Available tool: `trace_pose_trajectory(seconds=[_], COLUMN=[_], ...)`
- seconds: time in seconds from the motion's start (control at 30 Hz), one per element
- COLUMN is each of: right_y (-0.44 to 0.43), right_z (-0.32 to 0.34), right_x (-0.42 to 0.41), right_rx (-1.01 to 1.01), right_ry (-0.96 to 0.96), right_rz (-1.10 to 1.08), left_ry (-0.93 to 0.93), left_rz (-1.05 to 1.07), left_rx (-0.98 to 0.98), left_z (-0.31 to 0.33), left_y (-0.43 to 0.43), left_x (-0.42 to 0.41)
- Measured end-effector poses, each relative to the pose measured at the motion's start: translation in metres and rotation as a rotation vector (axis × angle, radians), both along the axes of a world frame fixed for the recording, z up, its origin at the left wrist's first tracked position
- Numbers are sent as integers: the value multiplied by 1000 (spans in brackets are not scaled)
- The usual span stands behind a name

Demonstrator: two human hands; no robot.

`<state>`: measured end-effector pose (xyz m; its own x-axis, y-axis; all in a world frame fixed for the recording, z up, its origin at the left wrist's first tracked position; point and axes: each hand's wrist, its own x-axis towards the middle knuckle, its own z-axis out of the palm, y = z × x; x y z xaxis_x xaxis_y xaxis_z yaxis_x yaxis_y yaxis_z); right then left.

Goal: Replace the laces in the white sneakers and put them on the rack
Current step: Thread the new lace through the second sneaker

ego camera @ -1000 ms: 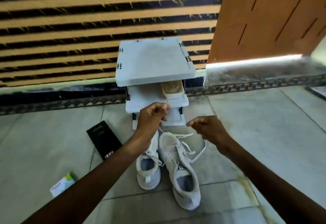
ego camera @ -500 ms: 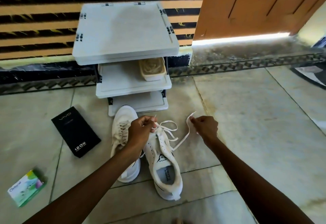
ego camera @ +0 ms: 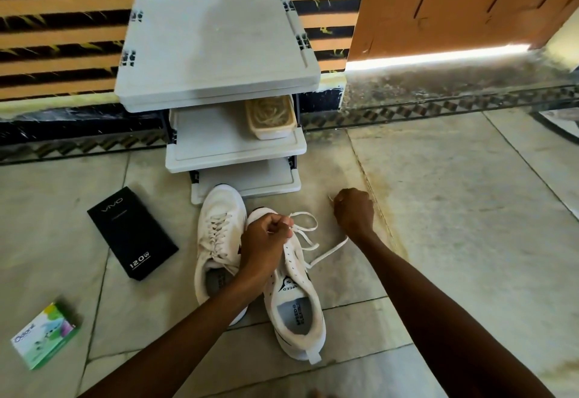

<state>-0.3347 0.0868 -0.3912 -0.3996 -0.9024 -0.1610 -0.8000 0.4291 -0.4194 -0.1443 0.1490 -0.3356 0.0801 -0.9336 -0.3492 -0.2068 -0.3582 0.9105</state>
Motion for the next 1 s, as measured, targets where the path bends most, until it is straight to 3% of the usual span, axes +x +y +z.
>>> trace_pose_trajectory(seconds=[0.1, 0.17, 0.33, 0.43, 0.5, 0.67, 1.0], right_y=[8, 11, 22, 31, 31, 33, 44], right_z=[-5, -4, 33, 79, 116, 227, 418], right_x=[3, 3, 17, 35, 43, 53, 76], right_rx=[75, 56, -239, -274, -286, -520, -723], right_ry=[117, 68, -487, -784, -885, -938, -937], right_rz=[132, 149, -35, 5, 59, 174, 498], left_ry=[5, 10, 122, 254, 336, 338, 361], left_rz=[-22, -16, 120, 145, 133, 49, -64], left_rx=[-37, -57, -4, -27, -100, -338, -744], left_z=[3, 9, 21, 46, 74, 157, 334], left_y=[-4, -6, -18, -27, -32, -37, -26], left_x=[1, 4, 21, 31, 38, 51, 63])
